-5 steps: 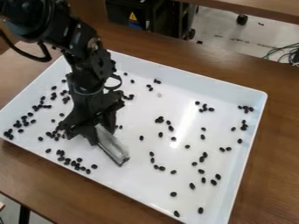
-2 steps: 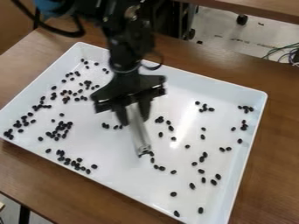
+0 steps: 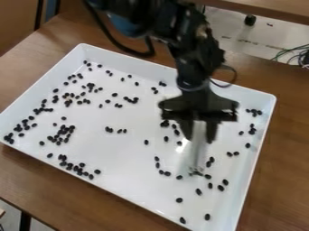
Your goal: Sweep into pile
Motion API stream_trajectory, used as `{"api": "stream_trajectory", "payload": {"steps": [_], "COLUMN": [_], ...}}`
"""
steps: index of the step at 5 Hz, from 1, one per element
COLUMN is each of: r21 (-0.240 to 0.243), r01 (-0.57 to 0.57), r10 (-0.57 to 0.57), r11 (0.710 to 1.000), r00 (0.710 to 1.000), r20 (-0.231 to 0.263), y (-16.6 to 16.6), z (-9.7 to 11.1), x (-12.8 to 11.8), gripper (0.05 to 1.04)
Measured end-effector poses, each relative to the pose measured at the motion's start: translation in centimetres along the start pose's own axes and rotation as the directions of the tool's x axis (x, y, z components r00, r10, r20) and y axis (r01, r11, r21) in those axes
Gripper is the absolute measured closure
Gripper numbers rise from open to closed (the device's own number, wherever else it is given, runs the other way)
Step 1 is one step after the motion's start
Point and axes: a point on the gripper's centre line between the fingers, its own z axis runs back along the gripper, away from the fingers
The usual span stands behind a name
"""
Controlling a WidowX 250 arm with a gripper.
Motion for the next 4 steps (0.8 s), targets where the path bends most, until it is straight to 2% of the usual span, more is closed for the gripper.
{"api": "stream_trajectory", "payload": {"steps": [1,2,3,4], "r21": [-0.066,-0.111,-0.124,-0.1], "r01": [0.202,0.303,0.296,0.265], "r10": [-0.205,-0.311,-0.304,-0.273], "r11": [0.977,0.946,0.947,0.959], "r00": [0.978,0.948,0.951,0.959], "r20": [-0.036,-0.061,-0.055,-0.08], "y": [-2.2,-4.5,-4.8,-4.8], "z": [-1.2,-2.2,-2.3,-2.6], "x": [-0.2,-1.9,-1.9,-2.1], "gripper": [0.731,0.731,0.731,0.731]}}
